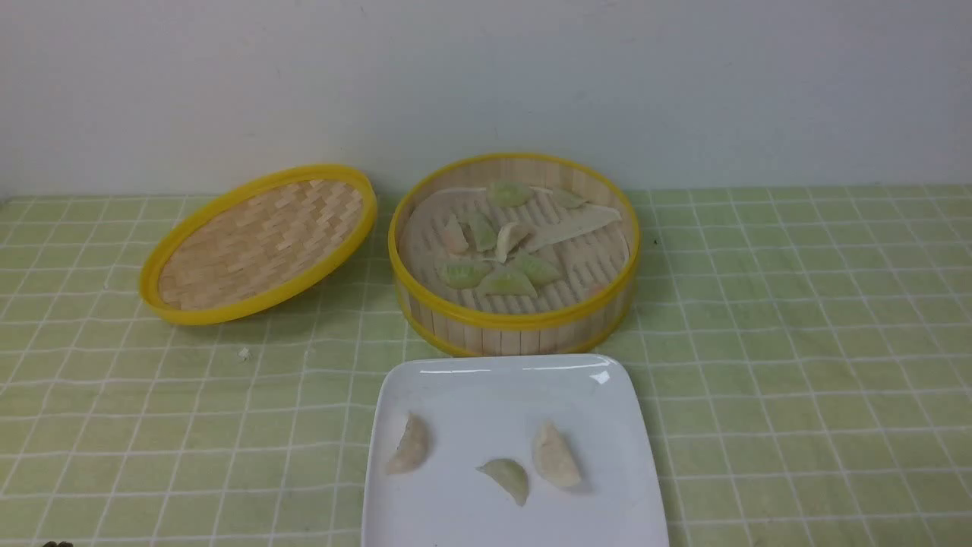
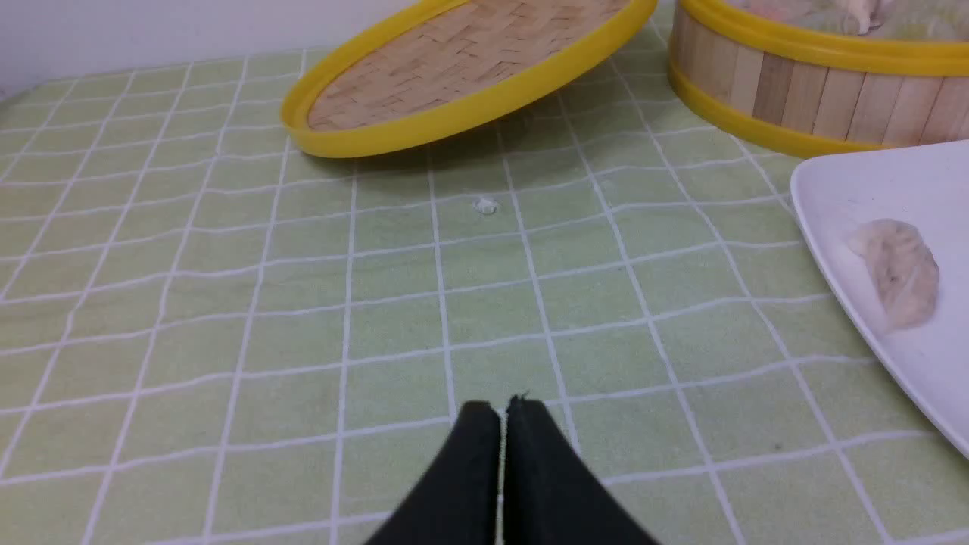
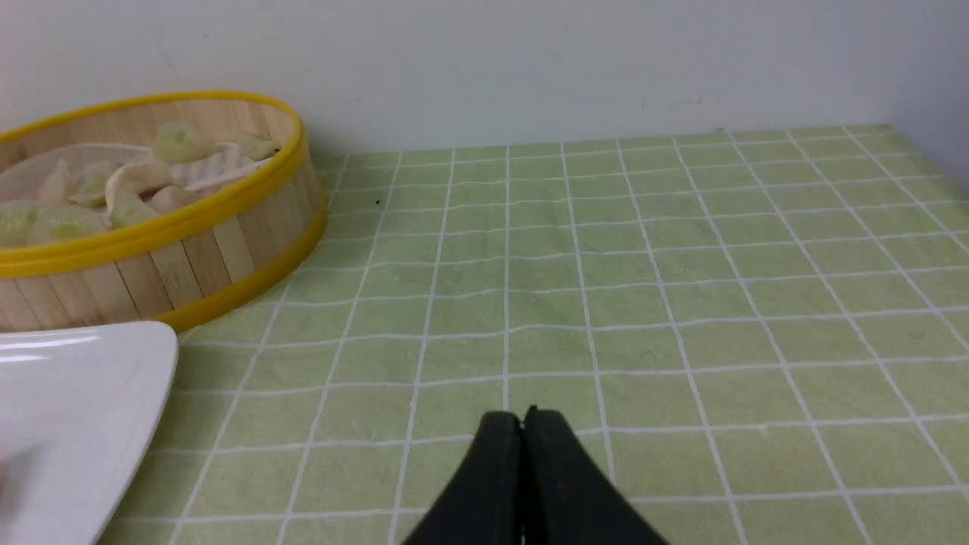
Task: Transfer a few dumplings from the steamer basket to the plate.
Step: Use the left arm to grab a dumpling from the steamer
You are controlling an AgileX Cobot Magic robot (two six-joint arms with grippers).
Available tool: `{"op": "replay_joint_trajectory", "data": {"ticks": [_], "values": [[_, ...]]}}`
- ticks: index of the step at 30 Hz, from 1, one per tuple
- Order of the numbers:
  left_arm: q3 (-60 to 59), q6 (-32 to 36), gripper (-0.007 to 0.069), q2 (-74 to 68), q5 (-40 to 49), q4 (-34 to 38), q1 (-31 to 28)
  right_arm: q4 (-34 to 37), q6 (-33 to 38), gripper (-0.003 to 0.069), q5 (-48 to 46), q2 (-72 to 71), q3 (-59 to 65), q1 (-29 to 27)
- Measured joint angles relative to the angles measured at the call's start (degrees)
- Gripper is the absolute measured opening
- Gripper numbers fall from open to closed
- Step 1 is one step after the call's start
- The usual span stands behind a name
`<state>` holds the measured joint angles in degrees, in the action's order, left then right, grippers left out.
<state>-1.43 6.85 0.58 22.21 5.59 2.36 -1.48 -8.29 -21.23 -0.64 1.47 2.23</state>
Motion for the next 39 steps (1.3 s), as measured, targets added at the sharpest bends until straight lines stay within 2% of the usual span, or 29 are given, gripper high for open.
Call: {"op": "replay_joint_trajectory", "data": {"ticks": [30,32,36,39], "values": [[-0.02,0.00,-0.0006,0.00,-0.22,0.07,0.00,0.00,0.00,-0.0015,0.00,0.00,0.00,0.00],[-0.21,-0.71,-0.0006,0.00,-2.17,1.77,0.00,0.00,0.00,-0.0015,0.00,0.00,0.00,0.00],[-0.27,-4.42,-0.0006,0.00,-9.72,10.93,0.00,0.00,0.00,-0.0015,0.00,0.00,0.00,0.00],[-0.27,-5.71,-0.0006,0.00,-19.24,18.75,0.00,1.48,-1.07,-0.0015,0.72,0.00,0.00,0.00]]}}
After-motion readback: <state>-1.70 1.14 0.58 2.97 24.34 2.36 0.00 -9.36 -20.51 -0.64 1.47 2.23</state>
